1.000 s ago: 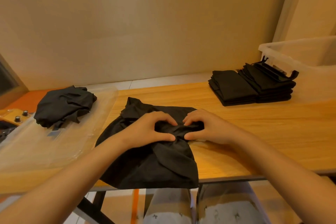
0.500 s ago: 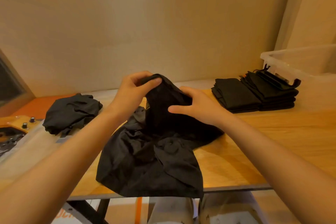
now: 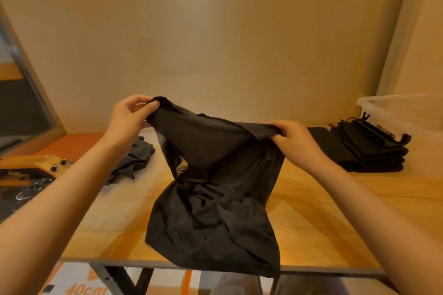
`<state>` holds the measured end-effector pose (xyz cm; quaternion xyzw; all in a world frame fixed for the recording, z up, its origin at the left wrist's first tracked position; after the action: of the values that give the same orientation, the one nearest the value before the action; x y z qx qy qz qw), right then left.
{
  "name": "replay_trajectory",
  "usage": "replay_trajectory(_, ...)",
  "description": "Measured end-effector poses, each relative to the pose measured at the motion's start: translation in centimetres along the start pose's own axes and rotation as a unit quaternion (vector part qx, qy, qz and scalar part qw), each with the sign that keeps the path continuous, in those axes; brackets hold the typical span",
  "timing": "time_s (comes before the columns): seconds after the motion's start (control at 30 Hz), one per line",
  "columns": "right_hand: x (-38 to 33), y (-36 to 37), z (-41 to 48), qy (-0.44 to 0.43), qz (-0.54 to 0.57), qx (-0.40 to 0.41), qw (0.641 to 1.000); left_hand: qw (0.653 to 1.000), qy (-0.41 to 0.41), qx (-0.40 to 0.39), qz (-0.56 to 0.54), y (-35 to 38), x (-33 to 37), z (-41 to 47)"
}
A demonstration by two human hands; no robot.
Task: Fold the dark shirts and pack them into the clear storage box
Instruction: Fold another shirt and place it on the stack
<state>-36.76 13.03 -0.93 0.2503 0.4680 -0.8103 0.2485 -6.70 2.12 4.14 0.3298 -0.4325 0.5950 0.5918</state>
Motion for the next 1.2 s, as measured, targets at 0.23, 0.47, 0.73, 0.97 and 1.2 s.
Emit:
replay_trajectory(0.23, -3.3, -2.6, 0.7, -0.006, 0.203, -0.024, 0.979, 1.0, 0.022, 0.016, -0.009, -1.7, 1.2, 0.3)
replay_trajectory(0.47, -3.8, -4.0, 0.9, 0.014, 0.238, 0.059, 0.969, 0.999, 0.044, 0.01, 0.001, -2.6, 2.1, 0.4)
replay_trajectory(0.73, -3.5, -2.7, -0.3, 0.052, 0.088, 0.023, 0.994, 0.994, 0.035, -0.099, 0.032, 2.4, 3.1, -2.8)
replay_trajectory(0.97, -7.2, 2.4, -1.0, -0.102, 0.082, -0.155, 0.979, 0.966, 0.068, -0.249, 0.025, 8.3, 3.0, -6.1)
replay_trajectory(1.2, -6.9, 0.7, 0.5, -0.064, 0.197, -0.004, 0.978, 0.971, 0.059, -0.209, 0.096, 8.2, -0.6, -6.5)
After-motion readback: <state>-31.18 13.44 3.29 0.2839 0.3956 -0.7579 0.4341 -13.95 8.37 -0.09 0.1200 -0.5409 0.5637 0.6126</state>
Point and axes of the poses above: each hand's wrist, its own z-axis towards the middle knuckle, its own y-axis out of the palm, x = y × z, the point moved 2 cm from there along z, towards the middle knuckle, and after that the axes turned 2 degrees about -z, right-handed, at the moved point
